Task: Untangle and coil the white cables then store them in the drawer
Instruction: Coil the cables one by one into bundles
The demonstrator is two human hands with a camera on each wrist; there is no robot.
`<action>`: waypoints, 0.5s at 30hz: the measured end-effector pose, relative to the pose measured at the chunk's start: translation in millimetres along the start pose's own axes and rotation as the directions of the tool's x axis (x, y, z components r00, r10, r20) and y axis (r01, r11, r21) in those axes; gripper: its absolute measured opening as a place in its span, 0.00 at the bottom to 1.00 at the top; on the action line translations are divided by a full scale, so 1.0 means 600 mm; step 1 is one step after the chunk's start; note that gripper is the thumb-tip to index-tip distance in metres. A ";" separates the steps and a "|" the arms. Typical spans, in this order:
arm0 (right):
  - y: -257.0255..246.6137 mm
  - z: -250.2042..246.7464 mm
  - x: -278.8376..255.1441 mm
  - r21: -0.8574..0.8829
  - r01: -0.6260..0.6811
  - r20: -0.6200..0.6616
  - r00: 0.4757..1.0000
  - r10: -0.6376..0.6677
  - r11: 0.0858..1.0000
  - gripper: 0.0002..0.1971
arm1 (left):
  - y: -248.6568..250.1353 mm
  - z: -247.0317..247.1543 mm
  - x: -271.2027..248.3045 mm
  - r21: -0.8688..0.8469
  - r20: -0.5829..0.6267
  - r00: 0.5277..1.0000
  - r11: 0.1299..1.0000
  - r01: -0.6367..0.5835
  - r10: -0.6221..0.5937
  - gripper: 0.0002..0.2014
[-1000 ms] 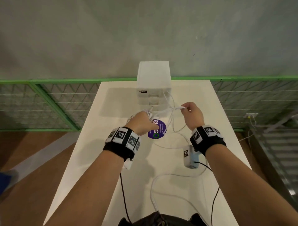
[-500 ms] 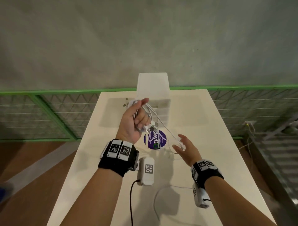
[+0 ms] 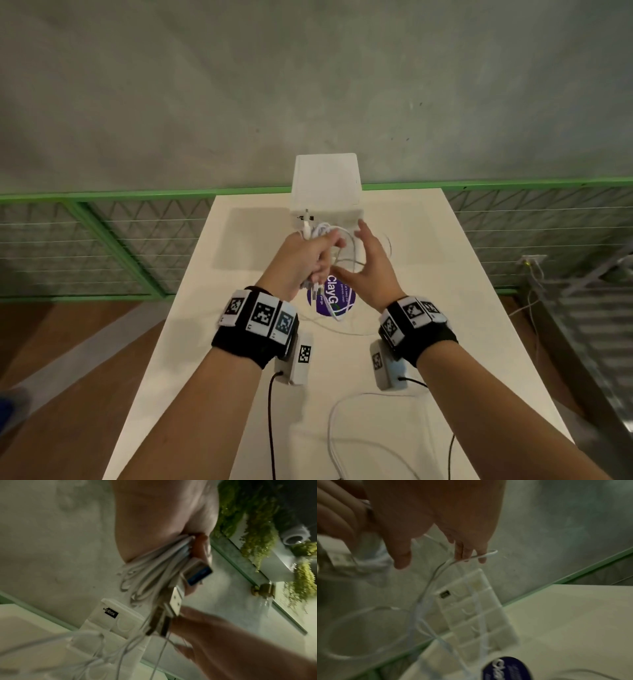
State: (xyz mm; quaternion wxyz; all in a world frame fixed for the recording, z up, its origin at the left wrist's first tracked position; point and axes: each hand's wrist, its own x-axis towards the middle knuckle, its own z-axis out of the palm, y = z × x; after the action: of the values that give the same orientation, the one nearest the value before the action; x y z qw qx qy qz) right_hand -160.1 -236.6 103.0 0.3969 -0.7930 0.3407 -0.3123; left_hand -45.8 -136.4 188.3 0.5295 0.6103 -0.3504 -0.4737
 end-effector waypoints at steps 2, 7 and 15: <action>-0.018 0.009 0.013 0.145 0.016 0.081 0.996 -0.028 0.989 0.45 | 0.002 0.013 -0.002 0.095 0.059 0.998 0.995 0.031 -0.037 0.18; -0.027 0.020 0.021 0.245 -0.024 0.151 0.988 -0.013 0.969 0.26 | 0.016 0.015 -0.005 0.178 0.142 0.989 0.984 0.018 -0.044 0.25; -0.029 0.027 0.005 0.248 -0.042 0.181 0.984 -0.004 0.968 0.08 | 0.034 -0.001 -0.004 -0.147 0.187 0.969 0.980 -0.133 0.160 0.15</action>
State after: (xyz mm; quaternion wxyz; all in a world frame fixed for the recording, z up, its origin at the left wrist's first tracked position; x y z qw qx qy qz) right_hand -141.1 -224.4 110.4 0.5259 -0.7582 0.2690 -0.2762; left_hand -44.2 -138.2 208.8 0.5654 0.4958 -0.4129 -0.5138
